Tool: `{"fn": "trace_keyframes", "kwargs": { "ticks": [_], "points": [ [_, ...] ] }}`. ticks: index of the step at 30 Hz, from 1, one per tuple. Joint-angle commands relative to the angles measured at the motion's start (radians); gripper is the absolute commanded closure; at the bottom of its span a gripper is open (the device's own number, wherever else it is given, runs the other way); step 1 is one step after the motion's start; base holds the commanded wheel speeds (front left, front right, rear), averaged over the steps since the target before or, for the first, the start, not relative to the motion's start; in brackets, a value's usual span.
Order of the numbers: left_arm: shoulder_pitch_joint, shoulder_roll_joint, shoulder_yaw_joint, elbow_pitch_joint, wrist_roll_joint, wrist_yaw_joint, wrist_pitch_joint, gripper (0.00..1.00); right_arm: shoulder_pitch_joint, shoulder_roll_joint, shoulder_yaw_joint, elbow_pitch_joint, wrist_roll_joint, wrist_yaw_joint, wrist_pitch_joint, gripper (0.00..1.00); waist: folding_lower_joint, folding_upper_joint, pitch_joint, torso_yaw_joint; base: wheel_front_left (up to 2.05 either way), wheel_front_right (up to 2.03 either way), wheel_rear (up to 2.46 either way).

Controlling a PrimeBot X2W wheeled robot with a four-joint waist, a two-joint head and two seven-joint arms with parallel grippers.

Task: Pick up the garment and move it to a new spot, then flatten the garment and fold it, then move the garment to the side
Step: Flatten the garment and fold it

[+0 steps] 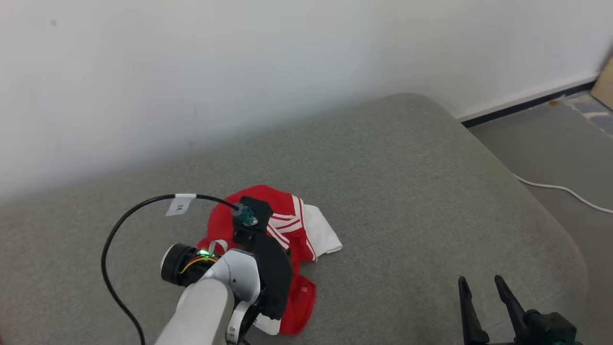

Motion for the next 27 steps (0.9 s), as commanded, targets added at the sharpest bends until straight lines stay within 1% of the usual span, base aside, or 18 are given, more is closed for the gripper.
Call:
{"fn": "trace_keyframes", "kwargs": {
  "ticks": [1,4,6,9,13,14,15,19,21,24,25,26,27],
  "points": [
    [-0.022,-0.001,-0.019,0.017,0.009,0.022,0.018,0.00,-0.008,0.002,0.002,-0.005,-0.004,0.001,-0.002,0.00,-0.0001,0.0000,0.031,-0.061,0.00,0.00,0.00],
    [-0.047,-0.002,-0.051,0.061,0.021,0.070,0.045,0.00,-0.016,0.002,0.010,-0.003,0.006,0.001,-0.007,0.00,-0.0001,0.0000,0.042,-0.087,0.00,0.00,0.00],
    [-0.062,-0.002,-0.065,0.090,0.009,0.099,0.048,0.00,-0.017,0.002,0.010,0.000,0.011,0.001,-0.010,0.00,-0.0001,0.0000,0.049,-0.097,0.00,0.00,0.00],
    [-0.079,-0.002,-0.080,0.138,0.000,0.140,0.039,0.00,-0.021,0.002,0.012,0.005,0.019,0.001,-0.016,0.00,-0.0001,0.0000,0.058,-0.107,0.00,0.00,0.00],
    [-0.102,-0.002,-0.080,0.219,0.018,0.192,0.016,0.00,-0.026,0.002,0.013,0.012,0.026,0.001,-0.022,0.00,-0.0001,0.0000,0.069,-0.110,0.00,0.00,0.00],
    [-0.102,-0.002,-0.080,0.219,0.018,0.192,0.016,0.00,-0.026,0.002,0.013,0.012,0.026,0.001,-0.022,0.00,-0.0001,0.0000,0.069,-0.110,0.00,0.00,0.00],
    [-0.110,-0.002,-0.077,0.238,0.024,0.207,0.008,0.00,-0.028,0.002,0.015,0.014,0.029,0.001,-0.024,0.00,-0.0001,0.0000,0.071,-0.110,0.00,0.00,0.00],
    [-0.131,0.006,-0.066,0.307,0.037,0.243,-0.028,0.00,-0.032,0.002,0.019,0.021,0.038,0.001,-0.029,0.00,-0.0001,0.0000,0.081,-0.106,0.00,0.00,0.00],
    [-0.142,0.009,-0.059,0.331,0.034,0.253,-0.048,0.00,-0.034,0.002,0.018,0.024,0.042,0.001,-0.033,0.00,-0.0001,0.0000,0.087,-0.102,0.00,0.00,0.00],
    [-0.158,0.017,-0.047,0.362,0.025,0.252,-0.069,0.00,-0.038,0.002,0.020,0.031,0.047,0.001,-0.037,0.00,-0.0001,0.0000,0.092,-0.096,0.00,0.00,0.00],
    [-0.163,0.018,-0.043,0.371,0.021,0.257,-0.077,0.06,-0.039,0.002,0.020,0.034,0.049,0.001,-0.038,0.00,-0.0001,0.0000,0.093,-0.093,0.00,0.00,0.00],
    [-0.170,0.020,-0.037,0.378,0.016,0.258,-0.081,0.39,-0.040,0.002,0.020,0.036,0.051,0.001,-0.041,0.00,-0.0001,0.0000,0.094,-0.091,0.00,0.00,0.00],
    [-0.176,0.023,-0.033,0.386,0.012,0.255,-0.087,0.84,-0.041,0.002,0.020,0.038,0.052,0.001,-0.043,0.00,-0.0001,0.0000,0.095,-0.088,0.00,0.00,0.00]
  ]
}}
